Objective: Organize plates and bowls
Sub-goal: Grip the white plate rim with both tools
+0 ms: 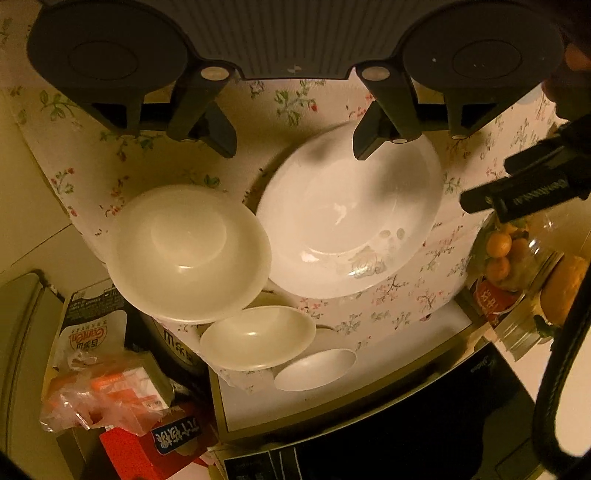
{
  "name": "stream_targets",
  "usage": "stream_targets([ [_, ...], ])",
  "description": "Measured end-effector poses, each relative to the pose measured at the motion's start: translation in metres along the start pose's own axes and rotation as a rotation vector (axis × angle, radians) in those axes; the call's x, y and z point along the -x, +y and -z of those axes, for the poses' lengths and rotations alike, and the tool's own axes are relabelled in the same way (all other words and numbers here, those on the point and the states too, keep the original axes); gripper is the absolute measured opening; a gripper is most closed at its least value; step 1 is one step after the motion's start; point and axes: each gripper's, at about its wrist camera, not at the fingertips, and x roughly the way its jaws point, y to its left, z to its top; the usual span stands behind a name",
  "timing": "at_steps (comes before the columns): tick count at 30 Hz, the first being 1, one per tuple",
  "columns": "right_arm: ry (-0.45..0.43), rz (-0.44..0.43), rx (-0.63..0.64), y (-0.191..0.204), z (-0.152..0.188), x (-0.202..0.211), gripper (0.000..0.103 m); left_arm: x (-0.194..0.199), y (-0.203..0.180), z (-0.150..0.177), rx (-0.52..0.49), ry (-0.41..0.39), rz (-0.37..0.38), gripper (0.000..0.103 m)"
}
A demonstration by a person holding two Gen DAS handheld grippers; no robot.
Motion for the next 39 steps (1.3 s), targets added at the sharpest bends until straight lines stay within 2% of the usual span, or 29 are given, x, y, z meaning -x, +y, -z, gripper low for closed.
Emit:
stream_targets([
  [17,-0.017,0.047,-0.061,-0.004,-0.003,-0.024,0.064,-0.035,-0.005,0.007,0.004,0.050,0.045,0.051],
  [20,-0.024,0.052,-0.069,-0.003,-0.004,-0.025,0.060,-0.040,-0.005,0.009,0.001,0.055,0.049,0.047],
  [23,-0.025,0.041,-0.077,-0.003,-0.006,-0.026,0.046,-0.041,-0.006,0.009,-0.006,0.044,0.058,0.045],
  [26,-0.030,0.038,-0.081,-0.003,-0.006,-0.028,0.036,-0.043,-0.007,0.008,-0.001,0.043,0.091,0.032],
  [28,-0.032,0.031,-0.082,-0.003,-0.006,-0.029,0.027,-0.045,-0.009,0.009,0.005,0.048,0.129,0.019],
  [33,-0.040,0.025,-0.111,-0.007,-0.007,-0.030,0.020,-0.046,-0.009,0.008,0.015,0.049,0.145,0.017],
  [39,-0.047,0.023,-0.114,-0.008,-0.008,-0.028,0.017,-0.039,-0.007,0.006,0.000,0.037,0.145,0.011],
])
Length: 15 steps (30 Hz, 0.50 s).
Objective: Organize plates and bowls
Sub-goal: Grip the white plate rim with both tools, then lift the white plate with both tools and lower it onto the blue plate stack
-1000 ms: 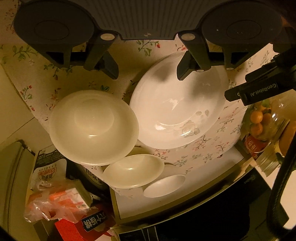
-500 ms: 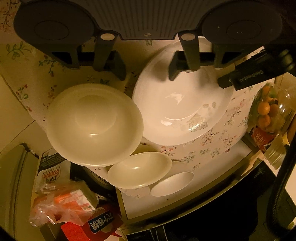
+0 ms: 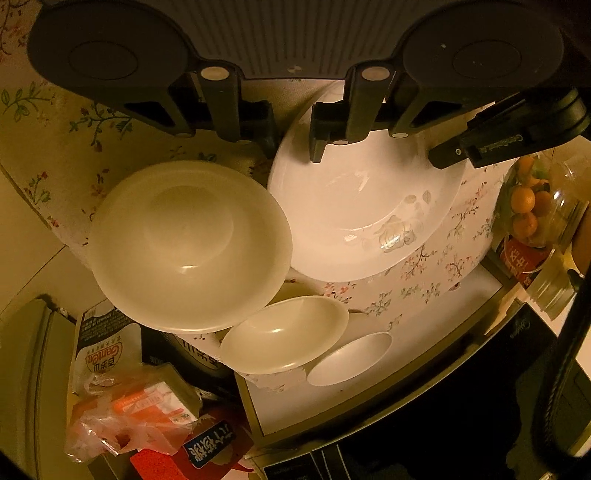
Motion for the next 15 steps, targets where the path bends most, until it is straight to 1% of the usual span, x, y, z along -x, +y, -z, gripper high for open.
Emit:
stream_targets([
  [4,-0.025,-0.003,0.022,0.003,-0.003,0.007,0.016,0.012,-0.003,-0.001,-0.028,-0.022,-0.016,0.009],
  [8,-0.008,-0.020,0.014,0.000,-0.002,0.007,0.016,0.018,-0.001,0.001,-0.042,-0.021,-0.026,0.008],
  [11,-0.012,-0.023,0.023,0.002,0.000,0.009,0.016,0.022,0.000,0.005,-0.038,-0.020,-0.033,0.008],
  [15,-0.015,-0.040,0.021,0.000,0.000,0.013,0.016,0.032,0.000,0.005,-0.052,-0.039,-0.031,0.008],
])
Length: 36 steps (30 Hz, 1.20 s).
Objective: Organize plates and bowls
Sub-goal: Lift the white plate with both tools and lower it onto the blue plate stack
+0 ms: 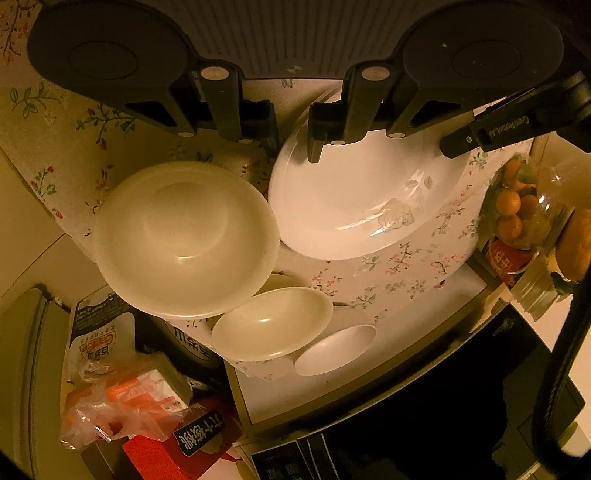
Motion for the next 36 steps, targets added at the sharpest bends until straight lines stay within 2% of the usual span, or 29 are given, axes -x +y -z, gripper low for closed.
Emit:
stream_targets([
  [15,-0.023,-0.041,0.052,0.011,0.006,0.020,0.016,0.029,0.007,0.004,0.003,-0.033,-0.027,0.007],
  [36,-0.056,-0.150,0.275,0.068,0.037,0.086,0.016,0.125,0.056,0.039,0.139,-0.131,-0.069,0.007],
])
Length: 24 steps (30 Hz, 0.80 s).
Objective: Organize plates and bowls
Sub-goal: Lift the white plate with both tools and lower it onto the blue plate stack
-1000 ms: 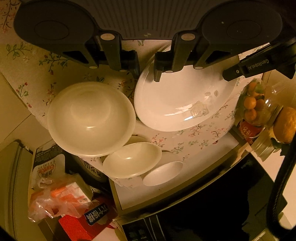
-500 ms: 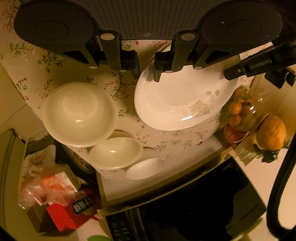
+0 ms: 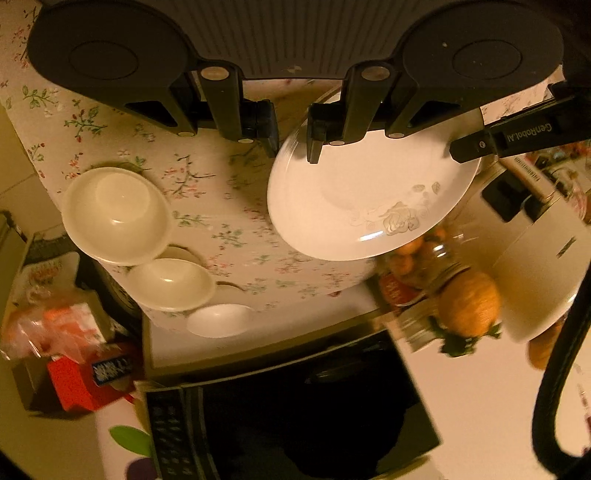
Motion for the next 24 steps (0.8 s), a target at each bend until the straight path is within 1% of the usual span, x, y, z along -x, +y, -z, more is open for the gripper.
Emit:
stream_targets([
  [4,0.002,-0.030,0.041,0.015,0.006,0.008,0.016,0.017,0.013,0.008,0.027,-0.016,-0.023,0.008],
  [10,0.030,-0.069,0.096,0.037,0.019,0.015,0.016,0.032,0.038,0.020,0.074,-0.013,-0.054,0.007],
  [16,0.074,-0.092,0.135,0.052,0.034,0.013,0.016,0.040,0.057,0.035,0.108,0.009,-0.087,0.008],
  [24,0.122,-0.106,0.190,0.068,0.049,0.009,0.016,0.049,0.071,0.051,0.135,0.038,-0.132,0.008],
])
